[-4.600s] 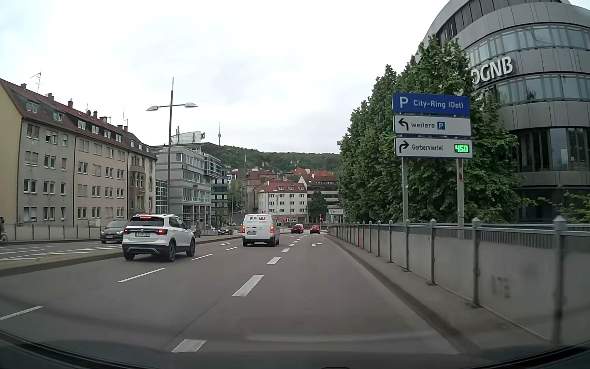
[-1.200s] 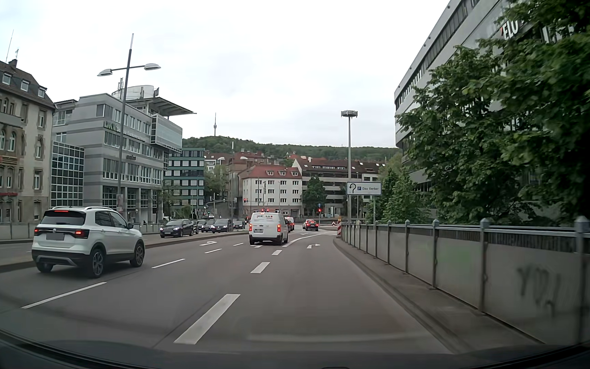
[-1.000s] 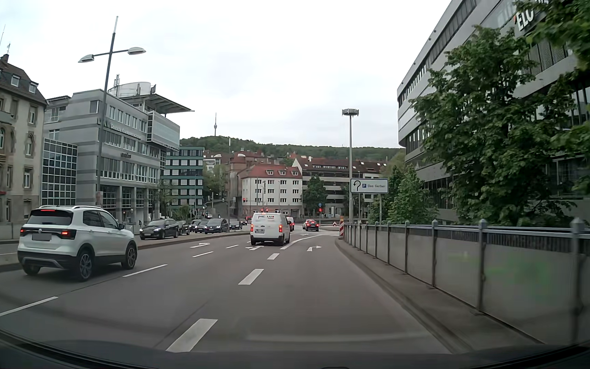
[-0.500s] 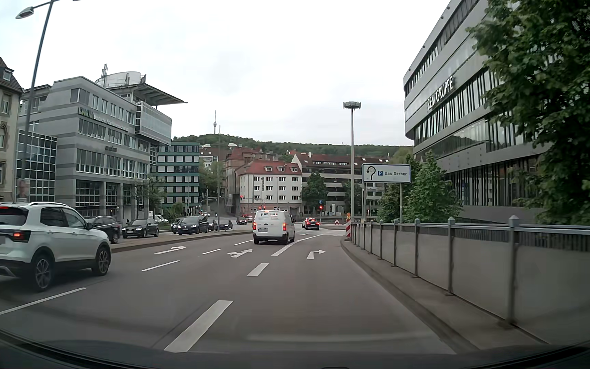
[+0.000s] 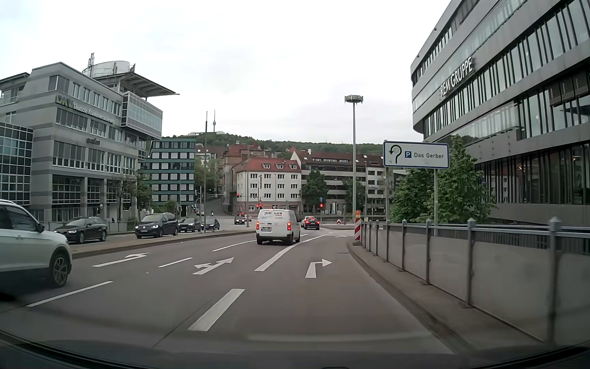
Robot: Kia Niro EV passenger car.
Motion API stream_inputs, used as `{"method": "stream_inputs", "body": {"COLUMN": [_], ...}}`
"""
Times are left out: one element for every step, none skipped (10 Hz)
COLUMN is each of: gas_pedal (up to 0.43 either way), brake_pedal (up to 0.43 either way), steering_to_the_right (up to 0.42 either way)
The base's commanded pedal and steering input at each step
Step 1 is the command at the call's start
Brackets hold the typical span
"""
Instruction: Follow the waypoints while adhering to traffic rules and regulations
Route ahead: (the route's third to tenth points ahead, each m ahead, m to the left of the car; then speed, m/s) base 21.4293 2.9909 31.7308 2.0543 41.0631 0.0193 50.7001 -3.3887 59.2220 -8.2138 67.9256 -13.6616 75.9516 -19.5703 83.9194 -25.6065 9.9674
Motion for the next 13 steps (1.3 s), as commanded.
{"method": "stream_inputs", "body": {"gas_pedal": [0.008,0.008,0.008,0.008,0.008,0.008,0.008,0.02,0.02,0.028,0.039,0.039,0.047], "brake_pedal": [0.0,0.0,0.0,0.0,0.0,0.0,0.0,0.0,0.0,0.0,0.0,0.0,0.0], "steering_to_the_right": [0.002,0.003,0.004,0.004,0.005,0.005,0.007,0.011,0.013,0.016,0.02,0.023,0.024]}}
